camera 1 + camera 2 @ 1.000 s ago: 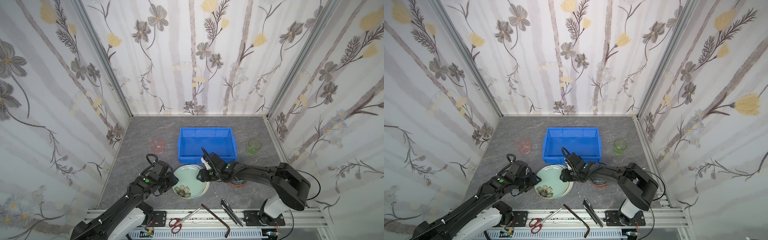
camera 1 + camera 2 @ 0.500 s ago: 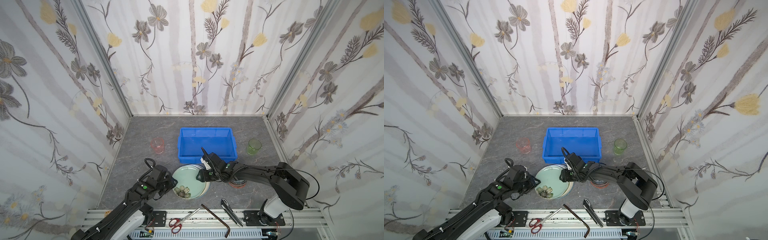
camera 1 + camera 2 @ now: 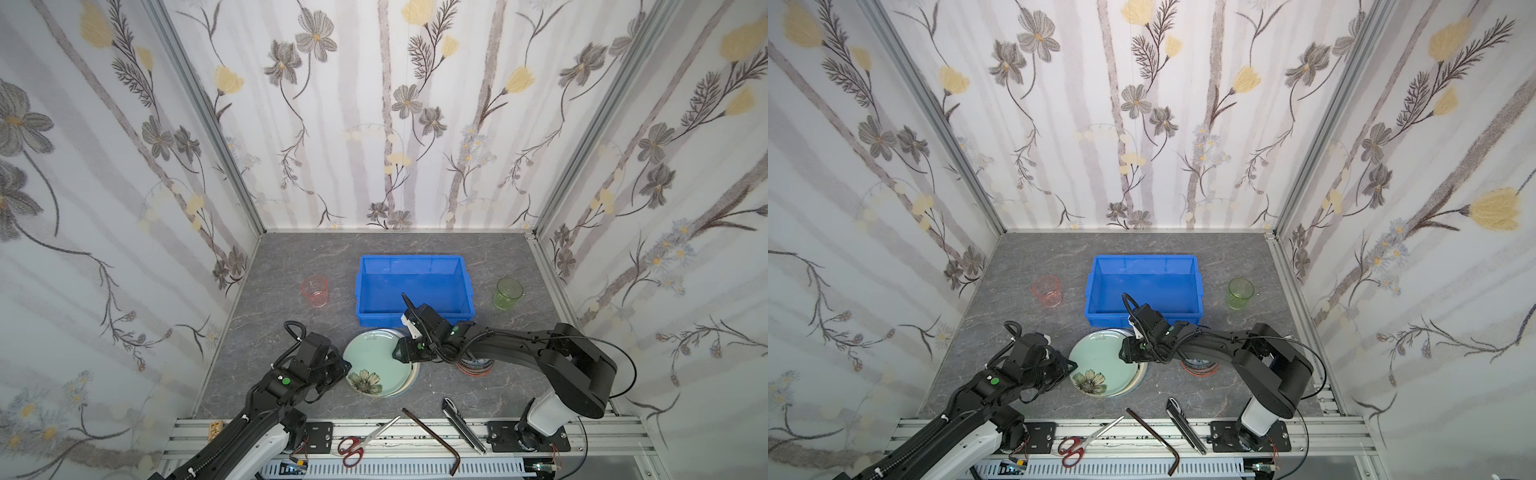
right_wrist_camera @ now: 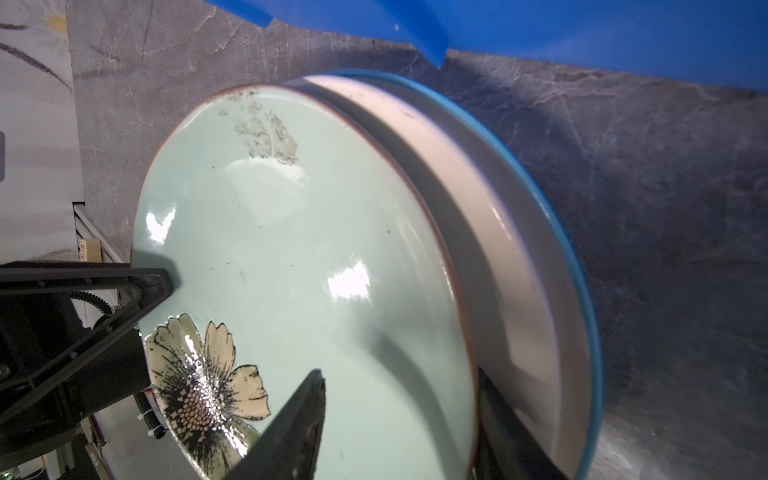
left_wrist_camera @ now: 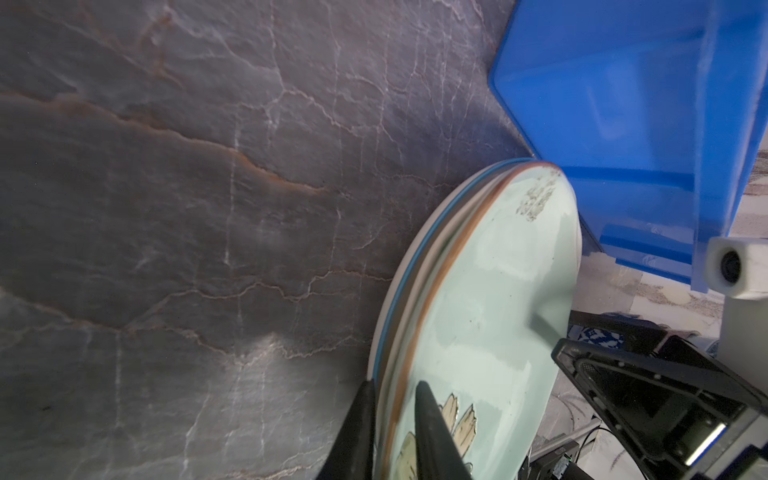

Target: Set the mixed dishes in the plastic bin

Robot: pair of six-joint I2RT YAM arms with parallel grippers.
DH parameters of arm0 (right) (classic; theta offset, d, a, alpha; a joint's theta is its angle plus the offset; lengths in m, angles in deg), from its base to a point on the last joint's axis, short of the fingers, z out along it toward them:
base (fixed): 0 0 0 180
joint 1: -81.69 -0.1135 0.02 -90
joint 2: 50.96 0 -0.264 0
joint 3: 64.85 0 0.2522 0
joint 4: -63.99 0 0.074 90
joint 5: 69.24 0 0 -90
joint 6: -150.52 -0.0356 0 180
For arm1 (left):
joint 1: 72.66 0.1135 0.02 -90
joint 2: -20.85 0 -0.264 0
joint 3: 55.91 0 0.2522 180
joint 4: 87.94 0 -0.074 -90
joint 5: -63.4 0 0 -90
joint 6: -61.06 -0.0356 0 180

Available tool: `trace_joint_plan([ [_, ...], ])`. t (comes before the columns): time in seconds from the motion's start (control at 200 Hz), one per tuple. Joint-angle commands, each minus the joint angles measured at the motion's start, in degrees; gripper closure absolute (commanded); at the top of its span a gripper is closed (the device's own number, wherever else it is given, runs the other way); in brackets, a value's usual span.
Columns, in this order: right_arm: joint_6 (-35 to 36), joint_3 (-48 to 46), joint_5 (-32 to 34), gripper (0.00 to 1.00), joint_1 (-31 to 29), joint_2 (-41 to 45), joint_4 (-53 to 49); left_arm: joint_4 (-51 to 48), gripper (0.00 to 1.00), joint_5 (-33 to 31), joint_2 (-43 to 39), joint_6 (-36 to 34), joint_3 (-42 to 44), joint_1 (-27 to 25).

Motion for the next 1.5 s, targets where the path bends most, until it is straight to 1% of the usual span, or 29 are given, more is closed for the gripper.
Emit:
trace_joint_plan([
  [0.0, 0.2, 0.4, -3.2, 0.45, -0.3, -0.4, 1.5, 6.1, 0.83, 1.8, -0.7, 0.3, -0.5, 0.1],
  [0.365, 0.2, 0.0, -2.8, 0.44, -0.3, 0.3, 1.5, 6.2, 1.0, 2.9, -5.4, -1.7, -0.6, 0.8],
  [0.59, 0.0, -0.4, -2.0, 0.42, 0.0, 1.5, 1.4, 6.2, 1.0, 3.4, -6.3, -2.9, -0.1, 1.0],
  [0.714, 0.0, -0.6, -1.4, 0.38, 0.7, 2.9, 0.9, 6.2, 1.0, 3.4, -6.3, -3.4, -0.5, 1.0],
  [0.939, 0.9, -0.8, -0.4, 0.33, 2.8, 5.5, -1.1, 6.2, 1.0, 4.1, -6.3, -4.4, -1.0, 1.3],
  [1.179, 2.8, -1.0, 0.2, 0.32, 5.2, 7.3, -3.2, 6.4, 1.0, 6.3, -6.2, -6.7, -2.7, 1.7],
  [1.314, 4.2, -0.6, -0.3, 0.32, 5.4, 9.3, -5.0, 6.7, 1.0, 8.4, -6.1, -8.1, -3.5, 2.3],
  [1.329, 4.3, -0.6, -0.3, 0.32, 7.0, 9.6, -5.2, 6.8, 1.0, 8.7, -6.1, -8.3, -3.5, 2.4],
  [1.359, 4.6, -0.7, -0.7, 0.32, 7.5, 10.3, -5.5, 6.9, 1.0, 9.4, -6.1, -8.6, -3.7, 2.6],
  [1.404, 5.0, -0.7, -1.2, 0.32, 8.0, 10.4, -6.3, 7.3, 1.0, 10.9, -5.8, -9.2, -3.9, 3.0],
  [1.419, 5.0, -0.7, -1.5, 0.33, 8.1, 12.1, -6.5, 7.4, 1.0, 11.5, -5.6, -9.4, -4.1, 3.2],
  [1.494, 5.5, -1.2, -3.4, 0.34, 9.0, 14.0, -7.2, 8.0, 1.0, 14.4, -4.8, -10.4, -4.5, 4.1],
])
